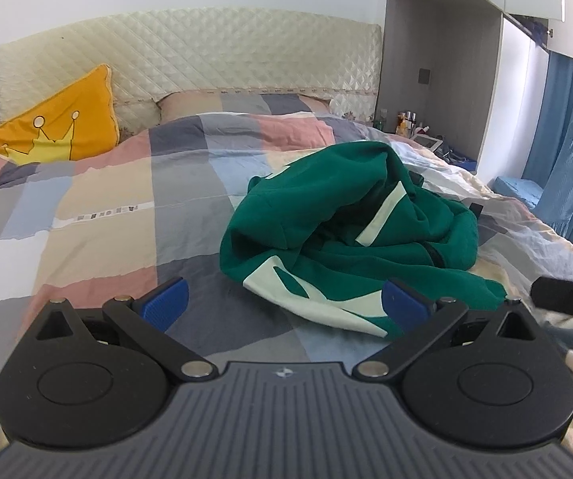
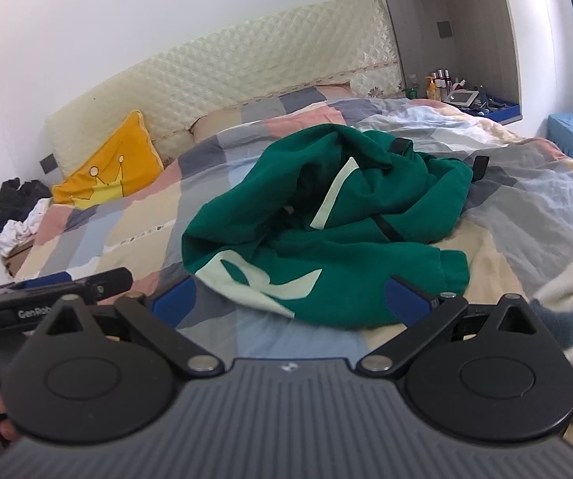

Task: Fold large clothes
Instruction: 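Move both grippers to the green hoodie and close each on its fabric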

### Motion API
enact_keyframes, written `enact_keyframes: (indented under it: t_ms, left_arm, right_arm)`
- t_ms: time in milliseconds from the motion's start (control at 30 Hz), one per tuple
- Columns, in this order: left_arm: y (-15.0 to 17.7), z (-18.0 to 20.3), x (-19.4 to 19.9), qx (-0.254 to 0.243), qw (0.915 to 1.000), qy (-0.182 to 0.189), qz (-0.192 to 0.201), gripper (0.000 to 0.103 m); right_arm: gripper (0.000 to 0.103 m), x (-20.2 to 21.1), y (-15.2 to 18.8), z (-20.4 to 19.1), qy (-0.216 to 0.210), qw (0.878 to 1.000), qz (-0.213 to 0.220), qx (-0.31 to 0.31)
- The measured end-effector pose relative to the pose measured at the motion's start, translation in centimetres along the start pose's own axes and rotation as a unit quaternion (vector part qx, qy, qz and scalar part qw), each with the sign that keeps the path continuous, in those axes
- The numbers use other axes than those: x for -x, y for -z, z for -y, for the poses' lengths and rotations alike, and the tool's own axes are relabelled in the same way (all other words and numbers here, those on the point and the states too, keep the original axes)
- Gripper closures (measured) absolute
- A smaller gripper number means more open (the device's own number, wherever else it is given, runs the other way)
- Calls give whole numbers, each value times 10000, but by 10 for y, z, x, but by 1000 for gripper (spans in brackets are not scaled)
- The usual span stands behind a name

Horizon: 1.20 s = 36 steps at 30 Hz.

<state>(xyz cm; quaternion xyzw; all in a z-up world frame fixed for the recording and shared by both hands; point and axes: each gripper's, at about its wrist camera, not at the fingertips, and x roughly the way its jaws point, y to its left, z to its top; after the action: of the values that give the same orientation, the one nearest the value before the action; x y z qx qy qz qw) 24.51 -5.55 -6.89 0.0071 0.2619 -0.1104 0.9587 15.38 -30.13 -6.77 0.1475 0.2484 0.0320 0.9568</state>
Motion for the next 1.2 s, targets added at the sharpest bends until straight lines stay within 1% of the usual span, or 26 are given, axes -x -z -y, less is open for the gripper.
enact_keyframes:
  t_ms: [167,267,333,567,733,800,967,1000,1067,1133,1167,1200]
  left_arm:
    - [-3,-2,-36,-85,9999,85,-71,0]
    - [-8,-3,-61,-120,9999,97,-70,0]
    - [-12,-2,-76,-150,9998,75,-52,0]
    - [-32,-3,-146,-221,9997,63,-22,0]
    - [-37,-3,-199,-416,9991,-8,-70,0]
    - [-37,-3,-220,-524,9986,-77,-75,0]
    - [-35,-2,-270,-755,9965,-358,85,0]
    - [-35,-1,-279,-787,9962,-372,89,2]
    - [-34,-1,-298,-848,9955,-423,64,8]
    - [-33,-2,-312,-859,9948,-541,56,19]
    - [-32,-3,-317,-832,9946,-612,73,22]
    - [-33,-5,-321,-797,9948,-626,74,30]
  right_arm:
    - [1,-32,-13,13,-14,9999,-131,32]
    - [1,-53,-19,18,150,9995,-167,236]
    - [1,-66,-24,24,184,9992,-179,292]
    - [1,-125,-40,41,293,9984,-276,385]
    - [1,-172,-44,45,214,9978,-358,507]
    - [1,-191,-46,47,290,9973,-366,561]
    - [0,-244,-53,58,572,9944,-154,878]
    - [0,-256,-54,62,584,9941,-154,906]
    - [0,-275,-56,67,602,9934,-169,957]
    - [0,-294,-54,69,684,9911,-265,1109]
    - [0,-303,-53,69,762,9895,-338,1181]
    - [0,-310,-51,69,796,9884,-395,1228]
